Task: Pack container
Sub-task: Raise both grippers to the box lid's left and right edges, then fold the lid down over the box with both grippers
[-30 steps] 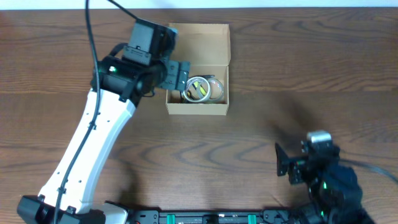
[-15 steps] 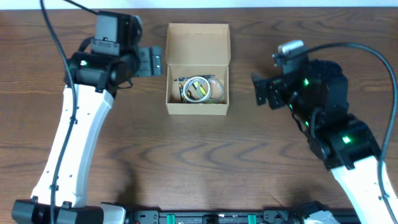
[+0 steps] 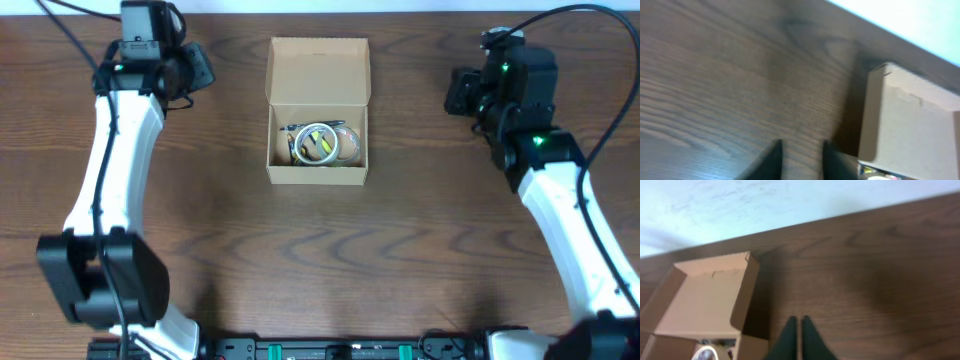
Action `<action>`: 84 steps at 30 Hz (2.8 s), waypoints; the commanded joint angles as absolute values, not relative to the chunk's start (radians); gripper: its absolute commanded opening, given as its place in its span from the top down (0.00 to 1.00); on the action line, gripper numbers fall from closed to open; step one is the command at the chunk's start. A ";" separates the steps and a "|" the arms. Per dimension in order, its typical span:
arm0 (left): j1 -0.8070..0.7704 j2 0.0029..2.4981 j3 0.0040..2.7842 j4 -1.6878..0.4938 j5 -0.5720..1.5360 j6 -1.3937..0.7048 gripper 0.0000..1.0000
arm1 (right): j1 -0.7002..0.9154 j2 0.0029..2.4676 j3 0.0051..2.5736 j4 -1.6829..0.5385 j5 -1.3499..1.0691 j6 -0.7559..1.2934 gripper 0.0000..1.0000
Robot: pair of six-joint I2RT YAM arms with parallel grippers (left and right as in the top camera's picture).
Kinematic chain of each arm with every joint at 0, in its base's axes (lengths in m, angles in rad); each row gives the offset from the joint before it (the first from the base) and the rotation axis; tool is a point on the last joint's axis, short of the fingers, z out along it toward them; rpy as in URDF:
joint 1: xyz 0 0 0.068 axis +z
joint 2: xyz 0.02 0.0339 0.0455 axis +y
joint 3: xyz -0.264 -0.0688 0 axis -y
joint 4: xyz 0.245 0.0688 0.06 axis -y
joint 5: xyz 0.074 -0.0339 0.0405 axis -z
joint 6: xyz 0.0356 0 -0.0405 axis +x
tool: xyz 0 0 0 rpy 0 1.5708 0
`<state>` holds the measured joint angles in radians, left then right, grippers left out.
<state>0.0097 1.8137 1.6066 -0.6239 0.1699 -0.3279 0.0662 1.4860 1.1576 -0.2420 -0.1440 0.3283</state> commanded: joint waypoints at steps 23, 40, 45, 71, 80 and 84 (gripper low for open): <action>0.014 2.263 1.626 -0.271 0.760 -0.719 0.94 | 0.056 2.022 1.172 0.224 -0.603 0.868 0.99; -0.038 2.289 1.626 -0.182 0.867 -0.763 0.94 | 0.149 2.145 1.266 0.282 -0.595 0.905 0.99; -0.040 2.289 1.626 -0.182 0.886 -0.756 0.94 | 0.155 2.146 1.271 0.312 -0.569 0.900 0.99; 0.031 2.288 1.747 -0.236 1.201 -0.531 0.95 | 0.159 2.075 1.381 0.319 -0.772 0.714 0.99; 0.031 2.288 1.874 -0.597 1.187 -0.321 0.95 | 0.173 1.999 1.381 0.223 -0.793 0.648 0.99; 0.031 2.288 1.961 -0.836 1.073 -0.167 0.95 | 0.196 1.997 1.381 0.204 -0.812 0.627 0.99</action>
